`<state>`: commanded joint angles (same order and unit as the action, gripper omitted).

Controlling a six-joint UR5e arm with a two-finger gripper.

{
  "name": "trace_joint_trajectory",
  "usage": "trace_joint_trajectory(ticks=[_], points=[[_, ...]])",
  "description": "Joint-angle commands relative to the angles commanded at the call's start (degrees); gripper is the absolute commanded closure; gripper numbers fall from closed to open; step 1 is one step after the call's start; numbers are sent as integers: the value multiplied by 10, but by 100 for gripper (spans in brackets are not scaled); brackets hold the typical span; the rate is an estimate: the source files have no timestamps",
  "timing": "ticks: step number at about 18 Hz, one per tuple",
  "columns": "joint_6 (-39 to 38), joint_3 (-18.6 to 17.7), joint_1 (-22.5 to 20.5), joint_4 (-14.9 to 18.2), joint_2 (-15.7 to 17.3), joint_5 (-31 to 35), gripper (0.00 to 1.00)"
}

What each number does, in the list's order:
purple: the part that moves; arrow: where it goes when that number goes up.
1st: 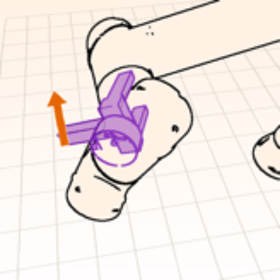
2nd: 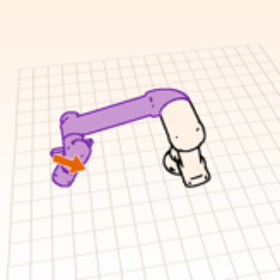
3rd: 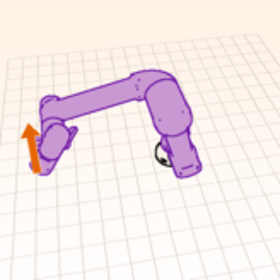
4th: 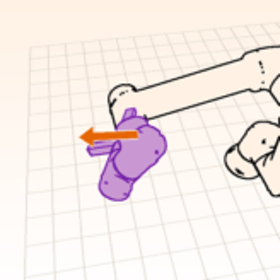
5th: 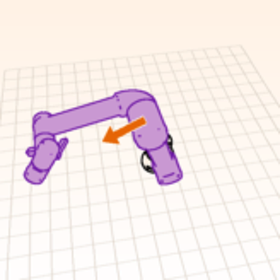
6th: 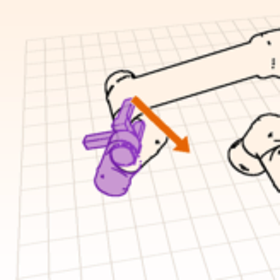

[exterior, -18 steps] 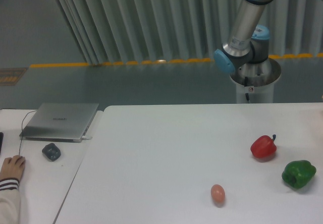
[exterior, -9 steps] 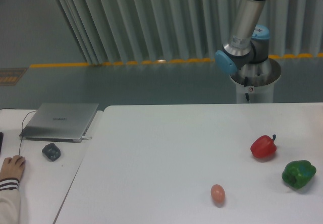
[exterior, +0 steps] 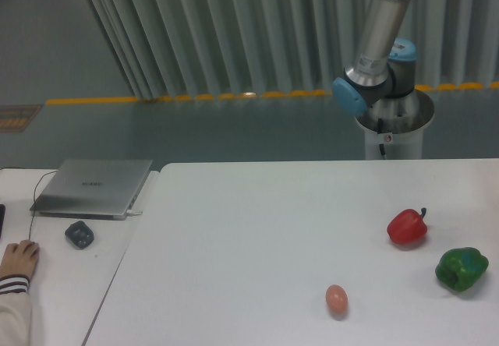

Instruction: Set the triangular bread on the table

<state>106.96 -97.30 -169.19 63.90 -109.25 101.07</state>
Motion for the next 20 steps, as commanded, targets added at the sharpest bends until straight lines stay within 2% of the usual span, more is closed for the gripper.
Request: trace_joint_trajectory(ticks=[3,5,7,10,12,14,20], points=[[0,12,0,21,1,-1,100],[-1,32,1,53,11,-6,100],[-1,46,6,71,25,-10,100],[-3,69,13,104,35,-58,100],[-10,75,19,118,53,-97,100],[-32,75,44,119,59,-113,100],[-205,75,159,112,59,-115,100]])
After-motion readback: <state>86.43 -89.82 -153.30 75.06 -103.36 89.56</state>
